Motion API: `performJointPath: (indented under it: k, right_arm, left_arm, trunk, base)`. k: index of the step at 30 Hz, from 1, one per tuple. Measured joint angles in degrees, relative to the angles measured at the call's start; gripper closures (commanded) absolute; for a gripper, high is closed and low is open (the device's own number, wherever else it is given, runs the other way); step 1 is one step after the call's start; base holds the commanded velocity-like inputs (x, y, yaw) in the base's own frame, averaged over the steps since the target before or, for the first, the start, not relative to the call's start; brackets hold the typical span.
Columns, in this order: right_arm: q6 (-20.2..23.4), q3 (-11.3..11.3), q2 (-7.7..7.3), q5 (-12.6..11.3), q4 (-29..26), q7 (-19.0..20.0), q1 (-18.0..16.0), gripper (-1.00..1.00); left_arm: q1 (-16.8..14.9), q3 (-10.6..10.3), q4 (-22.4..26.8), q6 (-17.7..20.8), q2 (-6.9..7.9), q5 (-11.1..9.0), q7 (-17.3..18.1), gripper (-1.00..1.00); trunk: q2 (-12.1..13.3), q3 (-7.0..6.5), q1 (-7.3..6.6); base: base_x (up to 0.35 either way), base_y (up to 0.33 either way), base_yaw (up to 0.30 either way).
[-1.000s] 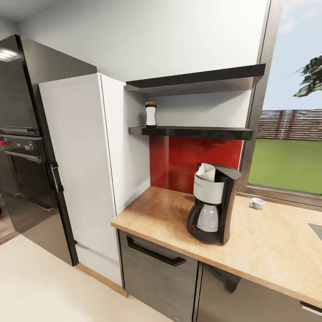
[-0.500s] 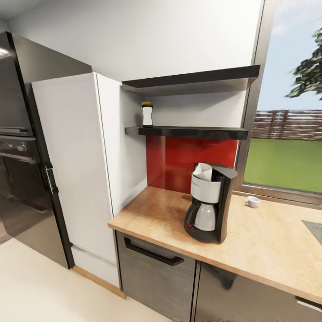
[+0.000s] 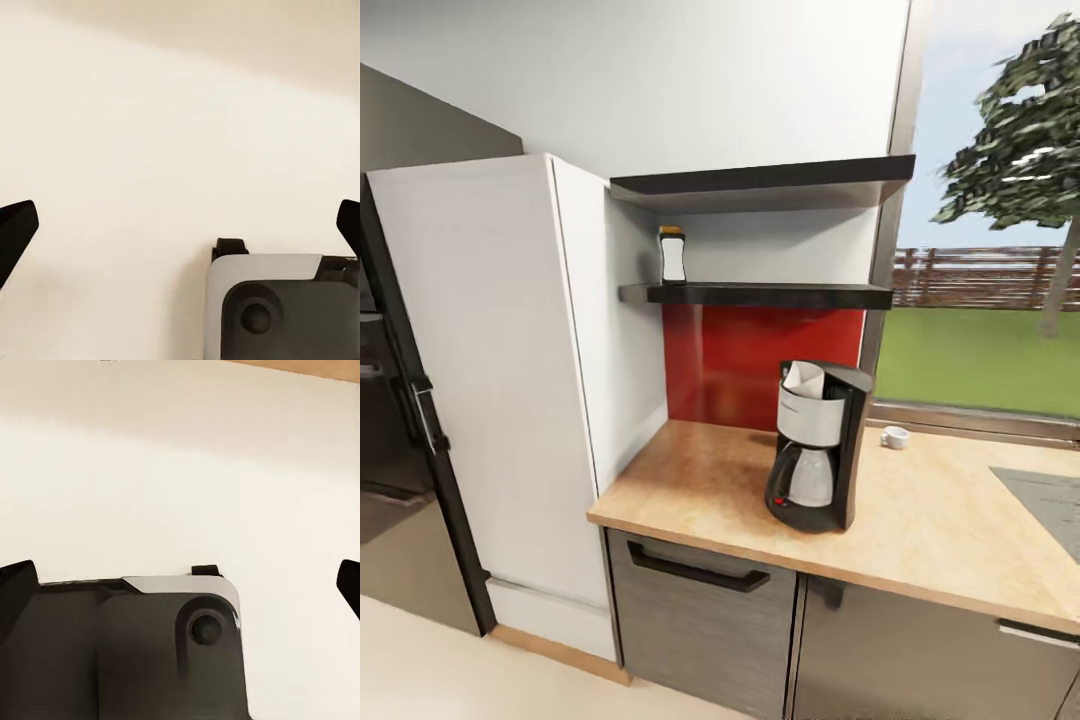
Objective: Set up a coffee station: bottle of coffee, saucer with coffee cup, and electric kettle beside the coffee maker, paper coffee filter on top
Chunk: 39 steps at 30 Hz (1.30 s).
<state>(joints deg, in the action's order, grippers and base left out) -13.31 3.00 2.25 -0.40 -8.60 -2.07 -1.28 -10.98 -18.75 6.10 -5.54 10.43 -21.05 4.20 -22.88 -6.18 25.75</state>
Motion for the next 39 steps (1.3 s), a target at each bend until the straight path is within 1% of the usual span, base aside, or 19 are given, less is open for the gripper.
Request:
performJointPath:
  k: [6,14,20,36,38,39]
  right_arm:
    - [0.00,0.05,-0.02,0.02,-0.04,-0.01,0.00,-1.00]
    - [0.00,0.05,-0.34,0.08,-0.08,-0.01,0.00,-1.00]
    - [-0.01,0.05,-0.27,0.08,-0.01,-0.04,-0.02,-1.00]
    - [-0.01,0.05,-0.26,0.08,0.02,-0.08,-0.02,-1.00]
    - [-0.01,0.05,-0.26,0.08,0.02,-0.08,-0.02,-1.00]
    - [-0.01,0.05,-0.26,0.08,0.02,-0.08,-0.02,-1.00]
  left_arm:
    - [0.00,0.03,0.00,0.00,0.00,-0.05,0.00,-1.00]
    - [0.01,0.04,0.01,0.01,0.02,-0.06,0.00,-1.00]
    - [0.02,-0.04,0.02,0.00,0.01,-0.06,-0.05,-1.00]
    - [0.05,0.04,-0.04,0.07,0.10,-0.06,-0.12,-1.00]
    - [0.14,0.05,-0.26,0.19,0.41,-0.06,-0.68,-1.00]
    - [0.17,0.06,-1.24,0.23,0.54,-0.06,-2.18,-1.00]
  trunk:
    - [0.00,0.00,-0.01]
    - [-0.01,0.00,-0.02]
    - [0.01,0.00,0.00]
    - [0.01,0.00,0.01]
    - [0.01,0.00,0.01]
    - [0.01,0.00,0.01]
  base:
    - [0.183,0.286,-0.283]
    - [0.273,0.221,-0.251]
    - [0.093,0.314,-0.011]
    - [0.000,0.334,0.000]
    - [-0.066,0.336,0.000]
    - [-0.026,0.336,0.000]
